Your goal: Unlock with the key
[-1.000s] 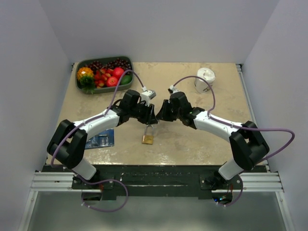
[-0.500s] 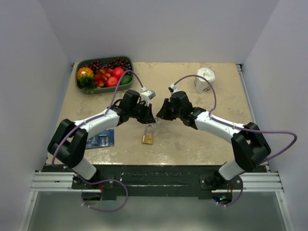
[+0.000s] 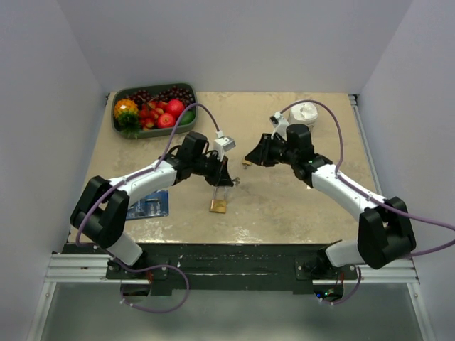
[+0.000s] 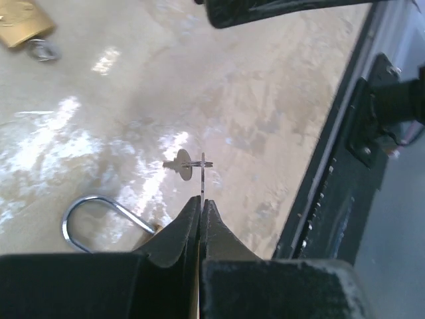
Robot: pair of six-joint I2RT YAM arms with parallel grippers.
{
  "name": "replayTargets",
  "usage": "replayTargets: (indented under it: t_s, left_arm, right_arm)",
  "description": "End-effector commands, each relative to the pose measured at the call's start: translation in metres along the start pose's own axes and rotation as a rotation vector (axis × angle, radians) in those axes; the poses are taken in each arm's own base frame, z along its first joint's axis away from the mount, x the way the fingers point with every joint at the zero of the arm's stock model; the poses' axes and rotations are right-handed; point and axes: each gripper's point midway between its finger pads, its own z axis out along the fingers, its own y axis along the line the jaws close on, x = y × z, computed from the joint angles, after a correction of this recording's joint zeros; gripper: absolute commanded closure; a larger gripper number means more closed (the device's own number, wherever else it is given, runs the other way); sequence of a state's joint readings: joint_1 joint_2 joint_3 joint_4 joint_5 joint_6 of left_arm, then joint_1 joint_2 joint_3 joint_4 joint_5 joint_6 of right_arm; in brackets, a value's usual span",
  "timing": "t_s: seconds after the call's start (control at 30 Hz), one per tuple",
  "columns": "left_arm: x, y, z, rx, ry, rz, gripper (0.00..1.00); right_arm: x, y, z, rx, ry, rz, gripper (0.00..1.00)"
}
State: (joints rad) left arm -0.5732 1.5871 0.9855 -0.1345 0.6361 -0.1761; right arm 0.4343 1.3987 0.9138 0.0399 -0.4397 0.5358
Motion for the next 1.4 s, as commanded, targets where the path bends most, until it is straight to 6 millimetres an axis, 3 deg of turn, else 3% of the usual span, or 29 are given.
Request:
replayTargets:
  t_s: [0.0, 0.2, 0.4, 0.6, 1.07, 1.3, 1.37]
  left_arm:
    - [-0.017, -0.054, -0.016, 0.249, -0.041, 0.188, 1.0]
    - [-0.01, -0.096, -0.03, 0.502, -0.026, 0.209, 1.0]
    - [-0.01, -0.114, -0.041, 0.617, -0.022, 0.209, 1.0]
    - [-0.009, -0.115, -0.042, 0.629, -0.019, 0.189, 1.0]
    - [-0.009, -0.112, -0.038, 0.609, -0.015, 0.183, 1.0]
    - [-0.012, -0.108, -0.036, 0.57, -0.026, 0.188, 1.0]
    - [-0.013, -0.105, -0.034, 0.549, -0.031, 0.188, 1.0]
  right_arm:
    - [0.029, 0.034, -0.026, -0.203, 0.131, -0.152, 0.73]
    - [0.054, 0.052, -0.055, -0.322, 0.174, -0.195, 0.53]
    - [0.065, 0.064, -0.07, -0.396, 0.218, -0.212, 0.49]
    - [0.075, 0.071, -0.077, -0.448, 0.277, -0.208, 0.61]
    - [0.087, 0.077, -0.079, -0.453, 0.307, -0.214, 0.74]
    - [0.09, 0.076, -0.077, -0.458, 0.315, -0.205, 0.99]
    - [0.09, 0.076, -0.077, -0.457, 0.315, -0.199, 1.0]
